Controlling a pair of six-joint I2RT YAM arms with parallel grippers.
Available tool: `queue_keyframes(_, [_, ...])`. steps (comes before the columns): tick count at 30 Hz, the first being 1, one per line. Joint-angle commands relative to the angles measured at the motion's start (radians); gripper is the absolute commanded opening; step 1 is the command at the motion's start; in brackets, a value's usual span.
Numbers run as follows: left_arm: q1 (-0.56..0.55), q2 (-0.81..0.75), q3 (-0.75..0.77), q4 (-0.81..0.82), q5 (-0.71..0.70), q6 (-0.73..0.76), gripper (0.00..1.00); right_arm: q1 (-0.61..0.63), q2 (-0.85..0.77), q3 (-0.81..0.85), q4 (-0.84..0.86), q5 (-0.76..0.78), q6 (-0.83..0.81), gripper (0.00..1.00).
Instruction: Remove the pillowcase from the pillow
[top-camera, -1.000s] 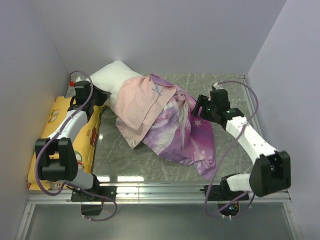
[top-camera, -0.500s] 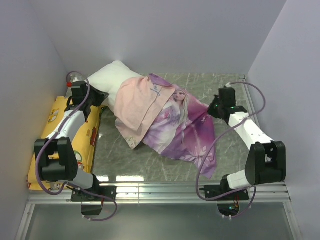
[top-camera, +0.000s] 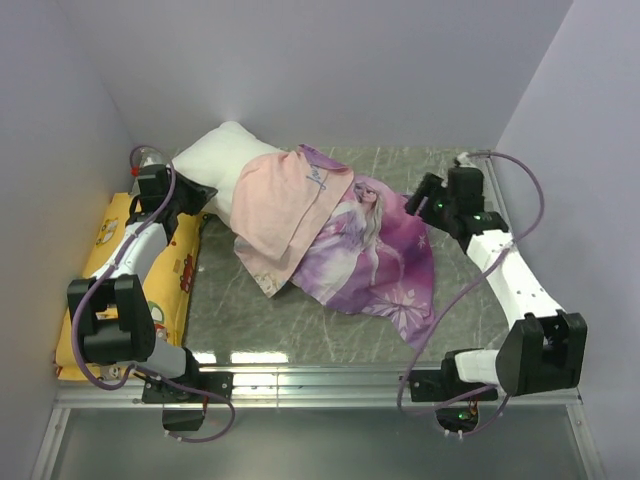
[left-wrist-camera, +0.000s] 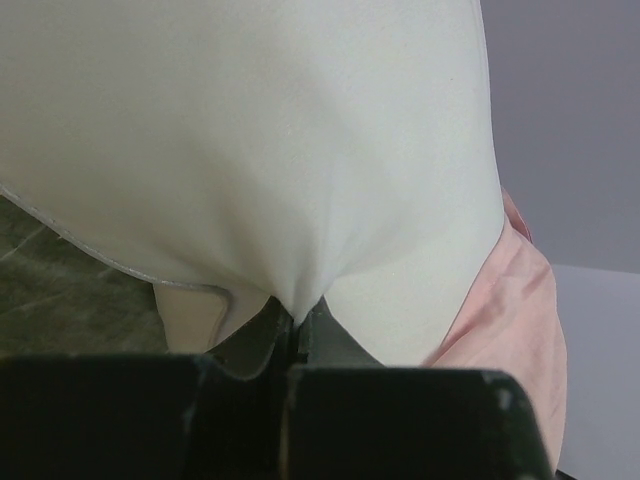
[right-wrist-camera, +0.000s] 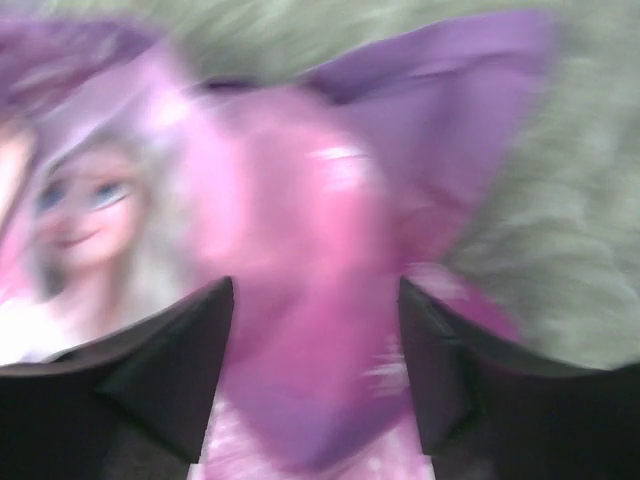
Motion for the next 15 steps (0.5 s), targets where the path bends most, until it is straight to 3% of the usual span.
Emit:
queue_keyframes(1, [0.009,-0.032,0.003,0.081,-0.006,-0.009,0.01,0.142,0.053,0.114,0.024,0.019,-0.068,0.78])
queue_keyframes(5, [0.001,-0.032,0.011,0.073,-0.007,-0.003,0.00,0.209,0.197,0.178,0.021,0.031,-0.075,0.86])
queue_keyframes(9, [0.001,-0.030,0.012,0.067,-0.011,0.002,0.01,0.215,0.275,0.151,0.091,-0.013,-0.046,0.86])
queue_keyframes(12, [0.001,-0.030,0.011,0.066,-0.011,0.002,0.01,0.213,0.285,0.106,0.125,-0.006,-0.014,0.60])
queue_keyframes(13, [0.001,-0.028,0.011,0.063,-0.011,0.004,0.00,0.212,0.282,0.097,0.127,0.010,-0.006,0.32])
queue_keyframes(15, [0.000,-0.028,0.014,0.060,-0.016,0.007,0.01,0.192,0.256,0.076,0.110,0.049,0.012,0.09])
